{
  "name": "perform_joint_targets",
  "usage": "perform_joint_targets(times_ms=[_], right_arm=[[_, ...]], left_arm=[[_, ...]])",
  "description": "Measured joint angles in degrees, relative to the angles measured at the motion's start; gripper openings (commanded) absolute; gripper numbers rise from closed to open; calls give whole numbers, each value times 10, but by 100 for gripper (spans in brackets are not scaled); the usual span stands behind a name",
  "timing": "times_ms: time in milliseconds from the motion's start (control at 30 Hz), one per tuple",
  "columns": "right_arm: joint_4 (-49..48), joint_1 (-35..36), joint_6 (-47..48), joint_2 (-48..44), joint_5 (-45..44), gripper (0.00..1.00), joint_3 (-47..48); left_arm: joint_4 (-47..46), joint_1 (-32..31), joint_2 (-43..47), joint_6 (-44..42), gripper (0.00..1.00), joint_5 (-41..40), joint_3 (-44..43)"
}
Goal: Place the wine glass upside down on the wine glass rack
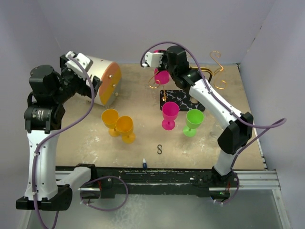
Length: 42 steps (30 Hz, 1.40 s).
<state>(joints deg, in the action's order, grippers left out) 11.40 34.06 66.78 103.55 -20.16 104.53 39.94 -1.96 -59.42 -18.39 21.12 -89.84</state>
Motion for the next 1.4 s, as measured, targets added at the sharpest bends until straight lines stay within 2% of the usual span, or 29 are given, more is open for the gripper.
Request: perform_joint_targets(times_ms=[200,333,433,833,1200,1400], right_arm=[[4,0,-38,-70,-6,57,-47],[4,0,-76,-113,-11,62,-67],[7,0,-107,-135,-12,65,-70],[82,0,-242,-179,33,74,-21],[99,0,-270,-183,47,75,-15],[101,0,-271,-183,47,75,-15]], left_arm=[[78,0,-6,-71,99,40,42],[124,1,-9,-114,100,47,87],[147,1,-14,-139,96,46,118],[169,-10,-110,-183,69,13,157],[163,-94,-175,-188,40,-54,176],[162,-95,-194,-192,33,-72,176]])
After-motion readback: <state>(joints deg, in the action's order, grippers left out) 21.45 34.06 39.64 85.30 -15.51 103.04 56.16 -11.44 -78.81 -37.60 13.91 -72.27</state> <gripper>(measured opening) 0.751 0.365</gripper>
